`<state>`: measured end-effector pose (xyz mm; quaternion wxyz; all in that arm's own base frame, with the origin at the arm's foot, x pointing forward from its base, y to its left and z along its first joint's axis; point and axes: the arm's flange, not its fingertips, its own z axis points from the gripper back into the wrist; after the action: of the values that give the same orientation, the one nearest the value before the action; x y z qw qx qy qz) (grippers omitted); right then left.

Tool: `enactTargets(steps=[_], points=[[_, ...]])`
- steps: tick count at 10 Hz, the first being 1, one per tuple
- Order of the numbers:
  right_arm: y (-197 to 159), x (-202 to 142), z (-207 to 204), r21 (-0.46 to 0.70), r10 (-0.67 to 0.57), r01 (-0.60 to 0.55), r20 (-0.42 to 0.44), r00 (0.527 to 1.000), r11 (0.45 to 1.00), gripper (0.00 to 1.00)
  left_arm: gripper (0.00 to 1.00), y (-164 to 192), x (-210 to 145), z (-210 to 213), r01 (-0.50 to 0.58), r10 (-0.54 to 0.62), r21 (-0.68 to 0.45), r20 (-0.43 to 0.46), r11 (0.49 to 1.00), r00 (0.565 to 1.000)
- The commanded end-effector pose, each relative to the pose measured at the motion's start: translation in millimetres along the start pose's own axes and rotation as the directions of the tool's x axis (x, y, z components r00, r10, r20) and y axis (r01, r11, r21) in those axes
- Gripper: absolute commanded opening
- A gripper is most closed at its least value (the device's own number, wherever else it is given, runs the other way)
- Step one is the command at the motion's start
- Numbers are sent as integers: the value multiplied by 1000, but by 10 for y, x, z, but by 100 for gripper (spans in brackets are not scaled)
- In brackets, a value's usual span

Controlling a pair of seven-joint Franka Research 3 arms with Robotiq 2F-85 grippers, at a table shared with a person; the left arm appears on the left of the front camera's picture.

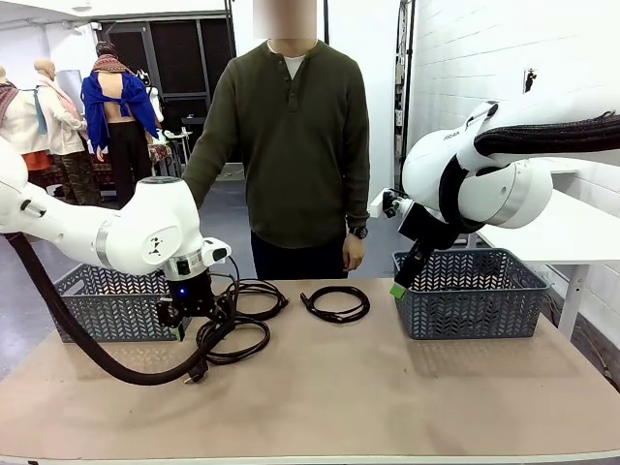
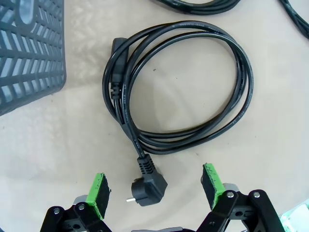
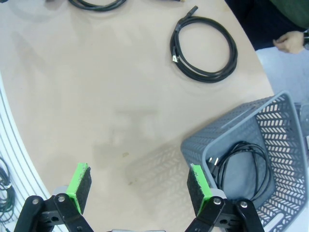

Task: Organize the cables according to human instructions.
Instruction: Pick up a bundle of cables and place it in the basket indicated by the human.

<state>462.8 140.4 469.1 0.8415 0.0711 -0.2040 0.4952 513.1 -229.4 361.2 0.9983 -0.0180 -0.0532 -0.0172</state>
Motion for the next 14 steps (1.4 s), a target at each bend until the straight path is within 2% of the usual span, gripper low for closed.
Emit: enactTargets(steps=[1, 8, 14], points=[[8, -2, -5, 0, -3, 3, -2, 1000, 1000, 100, 100, -45, 119, -74, -48, 48, 13, 5, 999, 999], [8, -2, -5, 0, -3, 3, -2, 1000, 1000, 100, 100, 0, 377, -280, -70, 70, 16, -9, 997, 998], [8, -2, -5, 0, -3, 3, -2, 1000, 1000, 100, 100, 41, 442, -397, -78, 78, 16, -16, 997, 997]])
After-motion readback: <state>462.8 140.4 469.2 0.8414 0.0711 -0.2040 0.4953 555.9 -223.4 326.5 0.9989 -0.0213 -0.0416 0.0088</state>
